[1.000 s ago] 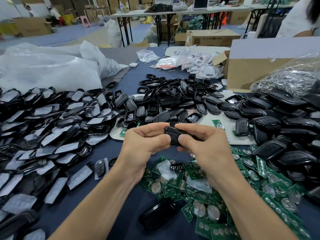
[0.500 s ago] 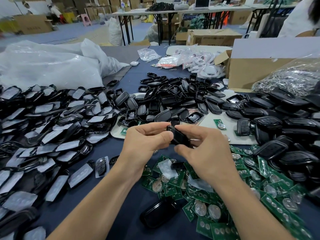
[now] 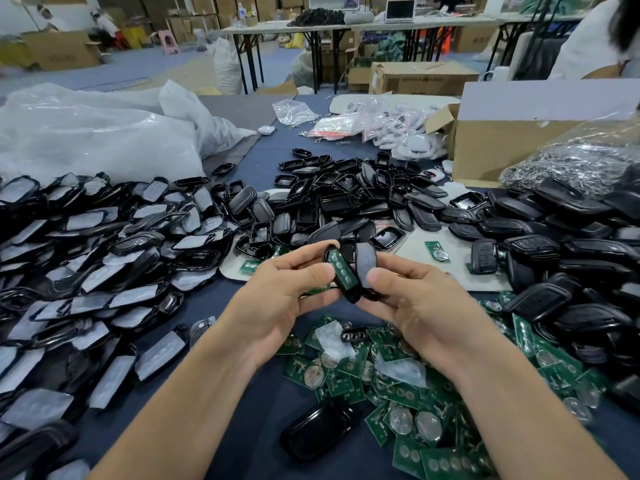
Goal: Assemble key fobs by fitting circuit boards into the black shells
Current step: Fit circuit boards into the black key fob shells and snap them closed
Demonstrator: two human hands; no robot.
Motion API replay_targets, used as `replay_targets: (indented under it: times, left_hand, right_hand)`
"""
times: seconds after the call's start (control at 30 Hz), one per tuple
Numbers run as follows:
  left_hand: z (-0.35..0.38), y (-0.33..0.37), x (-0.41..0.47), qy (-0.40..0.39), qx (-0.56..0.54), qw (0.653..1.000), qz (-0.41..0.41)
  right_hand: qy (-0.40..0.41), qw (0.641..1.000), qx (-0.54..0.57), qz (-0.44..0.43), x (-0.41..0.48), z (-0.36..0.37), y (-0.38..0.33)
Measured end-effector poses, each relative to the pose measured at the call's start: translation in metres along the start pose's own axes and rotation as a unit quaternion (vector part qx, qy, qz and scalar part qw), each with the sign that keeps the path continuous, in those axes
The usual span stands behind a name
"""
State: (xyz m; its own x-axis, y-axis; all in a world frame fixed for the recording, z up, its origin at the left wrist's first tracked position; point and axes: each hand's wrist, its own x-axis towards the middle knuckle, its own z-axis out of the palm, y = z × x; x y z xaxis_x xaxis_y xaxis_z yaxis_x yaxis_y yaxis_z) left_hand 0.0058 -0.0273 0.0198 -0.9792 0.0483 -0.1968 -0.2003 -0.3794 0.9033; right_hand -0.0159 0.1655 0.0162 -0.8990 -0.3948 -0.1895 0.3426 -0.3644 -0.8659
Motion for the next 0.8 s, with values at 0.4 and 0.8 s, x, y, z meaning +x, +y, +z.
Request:
replay_targets:
  times: [0.4, 0.8]
  left_hand:
    - [-0.008, 0.007, -0.002, -0.027, -0.052, 0.995, -0.077]
    - [0.004, -0.011, 0.001, 0.106, 0.238, 0.962, 0.079]
  right_hand:
    - [0.008, 0.999, 0.005, 0.043, -0.001, -0.002, 0.000]
    - [0.000, 0.994, -0.104, 0.028, 0.000, 0.009, 0.007]
